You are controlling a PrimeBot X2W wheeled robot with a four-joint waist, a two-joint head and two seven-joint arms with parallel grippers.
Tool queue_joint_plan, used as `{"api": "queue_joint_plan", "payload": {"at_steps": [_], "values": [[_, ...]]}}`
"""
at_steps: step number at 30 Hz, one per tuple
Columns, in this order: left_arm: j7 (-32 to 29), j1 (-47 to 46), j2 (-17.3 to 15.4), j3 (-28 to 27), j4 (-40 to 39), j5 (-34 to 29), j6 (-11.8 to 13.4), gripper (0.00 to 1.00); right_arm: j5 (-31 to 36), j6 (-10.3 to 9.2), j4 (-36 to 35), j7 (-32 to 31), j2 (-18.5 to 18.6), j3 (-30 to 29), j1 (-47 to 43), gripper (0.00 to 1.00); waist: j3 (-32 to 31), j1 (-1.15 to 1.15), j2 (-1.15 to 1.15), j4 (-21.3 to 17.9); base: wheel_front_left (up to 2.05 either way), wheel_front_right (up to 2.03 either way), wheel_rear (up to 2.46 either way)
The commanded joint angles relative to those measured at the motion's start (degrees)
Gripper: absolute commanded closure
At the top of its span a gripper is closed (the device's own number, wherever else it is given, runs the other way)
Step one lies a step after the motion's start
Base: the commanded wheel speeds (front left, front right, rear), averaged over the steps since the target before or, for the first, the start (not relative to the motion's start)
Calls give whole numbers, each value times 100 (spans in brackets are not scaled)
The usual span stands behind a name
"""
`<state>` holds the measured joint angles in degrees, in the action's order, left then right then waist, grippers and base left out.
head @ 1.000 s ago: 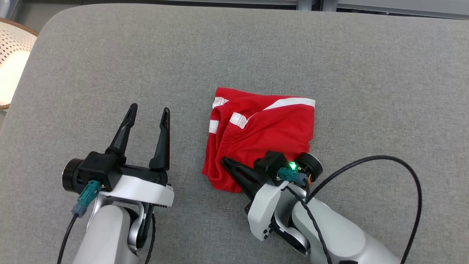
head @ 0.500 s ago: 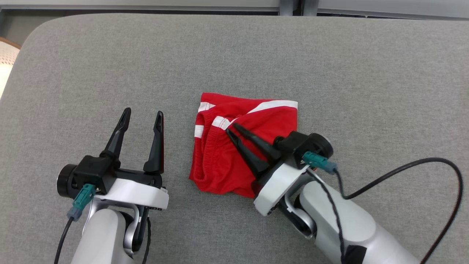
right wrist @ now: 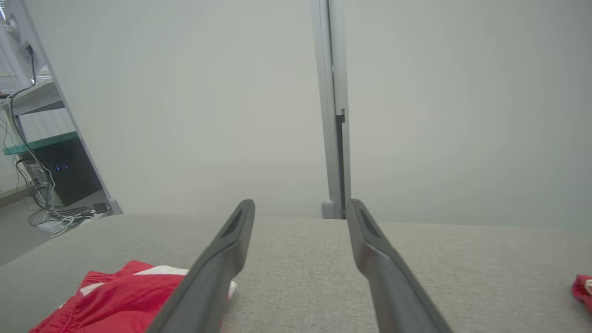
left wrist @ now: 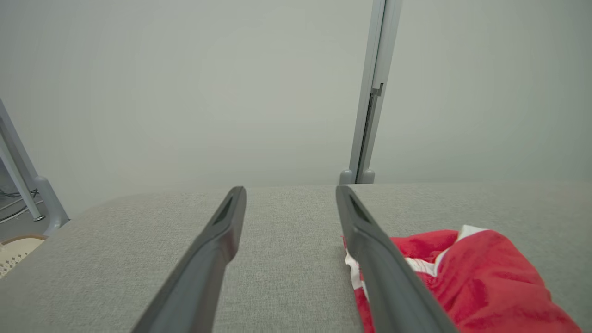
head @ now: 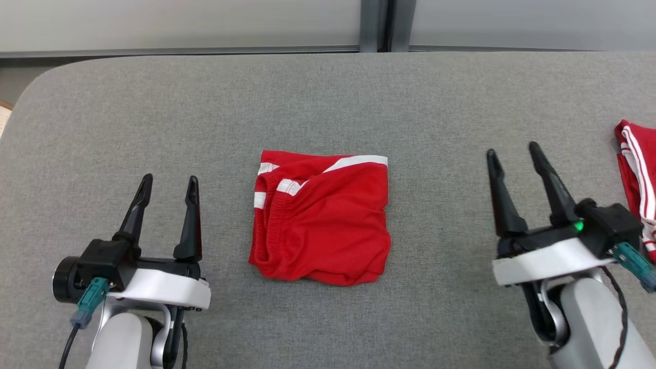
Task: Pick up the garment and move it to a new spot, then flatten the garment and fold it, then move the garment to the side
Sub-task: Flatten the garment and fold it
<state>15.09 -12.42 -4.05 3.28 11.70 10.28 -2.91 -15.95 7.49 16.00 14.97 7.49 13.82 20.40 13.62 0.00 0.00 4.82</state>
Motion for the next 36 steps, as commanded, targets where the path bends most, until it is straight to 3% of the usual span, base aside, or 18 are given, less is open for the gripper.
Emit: {"api": "queue_joint_plan", "payload": {"at_steps": [1,10,23,36], "values": [[6,105,-64,-69,-13,-13,25,0,141,-1,-230,-57,33,-356,-323,0,-115,0,0,-68,0,0,0],[7,495,-166,-176,33,27,51,0,397,-1,-900,-523,-24,-1026,-1303,0,-546,0,0,-201,0,0,0],[-227,1214,-290,-113,24,31,138,0,456,-1,-1501,-1110,-124,-1149,-2331,0,-1365,0,0,-324,0,0,0],[-425,1519,-383,-59,-155,64,210,0,597,-1,-1859,-1434,-180,-1209,-2649,0,-1523,0,0,-333,0,0,0]]}}
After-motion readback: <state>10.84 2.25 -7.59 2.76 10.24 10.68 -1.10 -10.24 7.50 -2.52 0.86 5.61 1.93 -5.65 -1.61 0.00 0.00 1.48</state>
